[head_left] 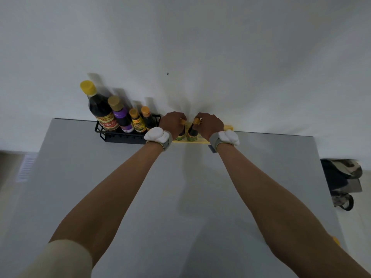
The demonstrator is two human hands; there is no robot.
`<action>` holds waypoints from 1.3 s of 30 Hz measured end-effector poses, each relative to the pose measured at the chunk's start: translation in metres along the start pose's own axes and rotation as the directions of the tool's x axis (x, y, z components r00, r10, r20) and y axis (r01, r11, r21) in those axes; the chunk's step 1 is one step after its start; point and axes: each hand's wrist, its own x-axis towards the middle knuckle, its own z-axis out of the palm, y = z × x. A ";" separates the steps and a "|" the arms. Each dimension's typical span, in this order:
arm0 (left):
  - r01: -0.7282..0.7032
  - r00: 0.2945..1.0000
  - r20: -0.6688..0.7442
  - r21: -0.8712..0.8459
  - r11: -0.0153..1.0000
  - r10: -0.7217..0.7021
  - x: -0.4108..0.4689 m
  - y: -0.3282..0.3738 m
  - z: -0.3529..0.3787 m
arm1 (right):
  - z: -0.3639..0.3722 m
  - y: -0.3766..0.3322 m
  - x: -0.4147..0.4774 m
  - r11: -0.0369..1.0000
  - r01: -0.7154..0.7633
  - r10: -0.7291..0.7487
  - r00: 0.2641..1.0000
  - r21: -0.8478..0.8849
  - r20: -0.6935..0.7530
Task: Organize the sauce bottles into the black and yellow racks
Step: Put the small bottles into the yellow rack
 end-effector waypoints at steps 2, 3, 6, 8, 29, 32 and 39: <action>-0.006 1.000 0.018 0.022 1.000 0.005 -0.001 0.000 0.001 | 0.000 -0.002 0.001 1.000 -0.001 0.001 1.000 -0.002 0.017; -0.009 1.000 0.024 0.034 0.999 0.008 -0.001 0.001 0.002 | -0.002 -0.002 0.000 1.000 -0.002 0.002 1.000 0.001 0.027; -0.018 0.999 0.034 0.079 0.997 0.015 -0.002 0.001 0.003 | -0.003 0.000 -0.002 1.000 -0.001 -0.001 0.998 0.022 0.056; -0.018 0.999 0.045 0.123 0.992 0.013 -0.003 0.002 0.003 | -0.005 0.002 -0.006 1.000 -0.001 -0.002 0.997 0.030 0.074; -0.164 0.977 -0.093 0.242 0.956 0.191 -0.117 0.197 0.066 | -0.124 0.187 -0.175 0.992 -0.099 0.098 0.995 0.083 0.011; -0.228 0.973 -0.018 0.102 0.968 0.230 -0.147 0.242 0.100 | -0.137 0.232 -0.215 0.985 -0.156 0.156 0.988 0.079 0.007; -0.236 0.925 0.319 0.058 0.970 0.206 -0.197 0.299 0.173 | -0.135 0.299 -0.281 0.972 -0.229 0.223 0.969 0.050 0.106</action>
